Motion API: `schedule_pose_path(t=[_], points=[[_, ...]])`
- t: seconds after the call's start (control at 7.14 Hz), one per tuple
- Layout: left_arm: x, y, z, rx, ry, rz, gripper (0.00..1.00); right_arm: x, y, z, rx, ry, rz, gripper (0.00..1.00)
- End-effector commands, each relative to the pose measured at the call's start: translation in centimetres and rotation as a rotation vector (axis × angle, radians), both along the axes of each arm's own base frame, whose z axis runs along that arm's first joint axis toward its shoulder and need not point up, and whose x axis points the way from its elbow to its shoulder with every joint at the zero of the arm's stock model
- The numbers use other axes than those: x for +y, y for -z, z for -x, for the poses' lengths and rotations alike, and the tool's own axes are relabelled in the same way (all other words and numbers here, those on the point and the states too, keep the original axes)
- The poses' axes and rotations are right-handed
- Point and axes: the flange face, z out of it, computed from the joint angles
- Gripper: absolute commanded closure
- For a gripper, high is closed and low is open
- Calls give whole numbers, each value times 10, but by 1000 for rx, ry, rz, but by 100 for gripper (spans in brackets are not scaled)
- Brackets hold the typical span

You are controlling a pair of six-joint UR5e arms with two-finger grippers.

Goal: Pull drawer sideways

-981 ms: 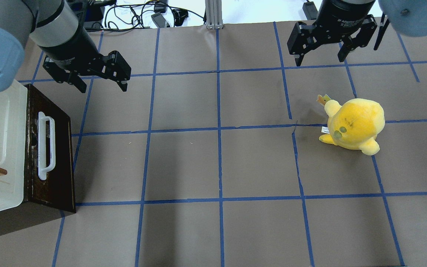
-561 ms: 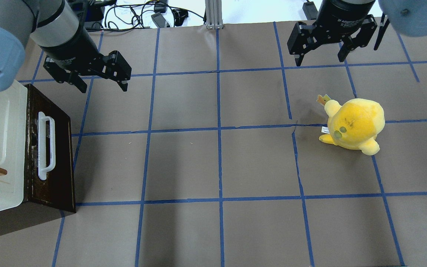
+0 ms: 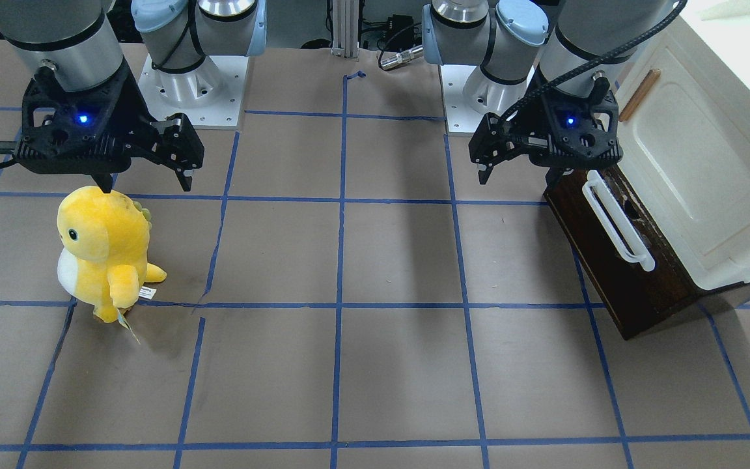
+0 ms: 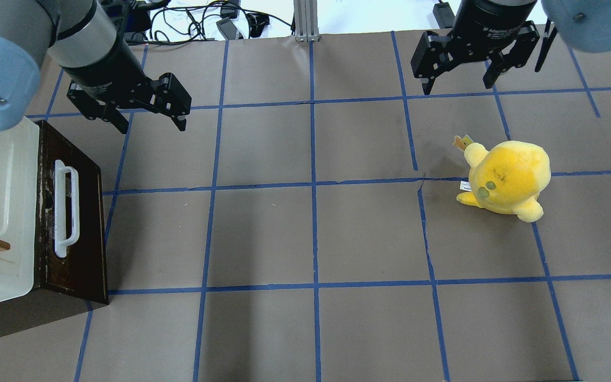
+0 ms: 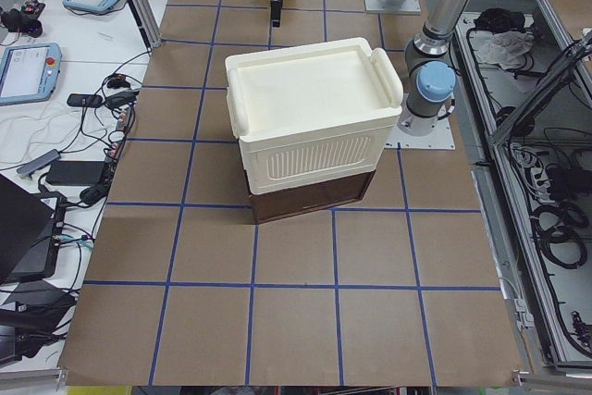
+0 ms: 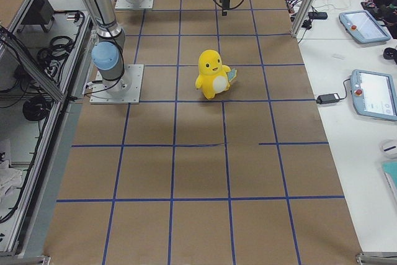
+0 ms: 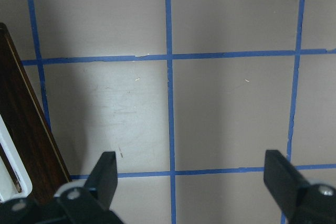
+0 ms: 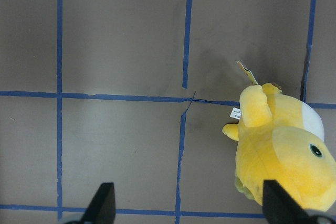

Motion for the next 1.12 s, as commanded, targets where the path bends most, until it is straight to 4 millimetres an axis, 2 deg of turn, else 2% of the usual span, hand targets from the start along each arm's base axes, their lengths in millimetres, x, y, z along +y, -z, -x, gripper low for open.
schedule_pose_path(t=[0.0, 0.14, 0.7, 0.98], points=[[2, -2, 0, -4, -5, 0, 0, 0, 0, 0, 2, 0, 0, 0], [-1, 4, -1, -1, -17, -12, 0, 0, 0, 0, 2, 0, 0, 0], [4, 4, 0, -11, -59, -19, 0, 0, 0, 0, 2, 0, 0, 0], [1, 23, -1, -16, -83, -44, 0, 0, 0, 0, 0, 0, 0, 0]])
